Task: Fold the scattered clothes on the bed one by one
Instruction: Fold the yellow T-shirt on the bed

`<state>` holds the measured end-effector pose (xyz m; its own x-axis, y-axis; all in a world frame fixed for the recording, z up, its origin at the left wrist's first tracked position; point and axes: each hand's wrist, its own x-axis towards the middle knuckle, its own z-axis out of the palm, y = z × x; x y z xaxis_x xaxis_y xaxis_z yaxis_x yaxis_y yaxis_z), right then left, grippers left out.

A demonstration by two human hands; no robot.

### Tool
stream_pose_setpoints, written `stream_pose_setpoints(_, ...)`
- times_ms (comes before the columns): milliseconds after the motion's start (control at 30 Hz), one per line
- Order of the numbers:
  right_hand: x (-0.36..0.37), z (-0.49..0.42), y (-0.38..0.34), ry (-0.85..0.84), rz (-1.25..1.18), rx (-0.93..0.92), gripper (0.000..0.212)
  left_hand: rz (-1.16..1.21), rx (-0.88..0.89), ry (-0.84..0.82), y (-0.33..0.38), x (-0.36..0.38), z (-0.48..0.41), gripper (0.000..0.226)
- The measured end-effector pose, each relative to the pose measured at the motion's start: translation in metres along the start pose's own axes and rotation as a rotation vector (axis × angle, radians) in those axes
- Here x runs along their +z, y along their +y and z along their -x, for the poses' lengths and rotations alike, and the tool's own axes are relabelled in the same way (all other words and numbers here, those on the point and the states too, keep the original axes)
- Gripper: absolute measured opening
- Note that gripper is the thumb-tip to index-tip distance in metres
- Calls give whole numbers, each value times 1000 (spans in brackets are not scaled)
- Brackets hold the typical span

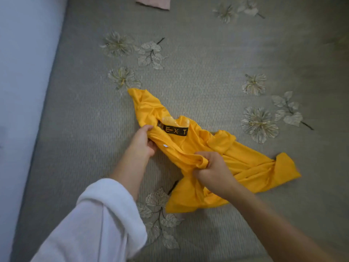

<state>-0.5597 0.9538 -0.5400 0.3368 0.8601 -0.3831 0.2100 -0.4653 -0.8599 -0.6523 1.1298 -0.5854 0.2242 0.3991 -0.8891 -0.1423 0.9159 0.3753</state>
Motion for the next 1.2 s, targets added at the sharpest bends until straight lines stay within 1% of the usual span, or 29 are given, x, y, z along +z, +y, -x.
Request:
stream_pose_setpoints(67,-30,9,-15,72,-35,26,30,73,-1,43,6,6,17,10)
stream_pose_setpoints(100,-43,15,-24,100,-14,27,34,90,21,61,9,10,30,4)
stream_pose_setpoints(133,-55,22,-34,127,22,20,33,96,59,68,11,16,42,11)
stream_pose_setpoints(167,-66,28,-46,156,61,11,27,100,109,74,13,21,53,15)
stream_pose_setpoints(233,-88,43,-72,210,101,14,16,129,208,87,17,36,77,15)
stream_pose_setpoints(267,-100,50,-83,237,72,30,12,148,236,82,19,43,92,15)
stream_pose_setpoints(300,-115,57,-94,248,2,55,14,171,250,72,21,51,107,15)
stream_pose_setpoints(367,-148,72,-110,230,-215,144,14,231,238,32,26,64,142,17)
stream_pose_setpoints(400,-165,78,-116,215,-335,190,10,255,213,7,27,71,162,19)
stream_pose_setpoints(433,-181,86,-122,213,-427,224,12,275,174,-18,27,77,181,20)
stream_pose_setpoints(500,-212,100,-131,235,-453,219,13,320,87,-73,21,89,220,20)
stream_pose_setpoints(567,-243,115,-141,238,-415,181,20,333,73,-135,11,105,255,22)
stream_pose_setpoints(633,-279,131,-155,164,-342,120,34,321,144,-150,-2,124,285,25)
stream_pose_setpoints(700,-318,151,-170,46,-147,65,66,280,238,-116,-14,145,314,23)
stream_pose_setpoints(733,-336,161,-177,-12,-7,46,76,257,280,-102,-20,154,327,24)
stream_pose_setpoints(767,-352,171,-183,-60,140,25,74,240,319,-90,-25,161,338,27)
stream_pose_setpoints(833,-378,187,-192,-102,384,-28,47,226,385,-68,-33,171,355,33)
stream_pose_setpoints(867,-390,192,-194,-103,471,-63,38,227,416,-66,-35,175,364,34)
stream_pose_setpoints(900,-401,196,-194,-94,549,-83,33,239,445,-64,-37,178,372,34)
stream_pose_setpoints(1000,-427,198,-192,-50,730,-86,24,309,524,-66,-37,188,396,33)
stream_pose_setpoints(1067,-442,201,-196,-37,816,-52,21,303,571,-69,-36,193,413,28)
stream_pose_setpoints(1133,-460,210,-204,-49,848,-24,24,222,650,-80,-38,196,432,18)
stream_pose_setpoints(1200,-478,222,-213,-68,819,-10,26,127,774,-83,-40,194,445,13)
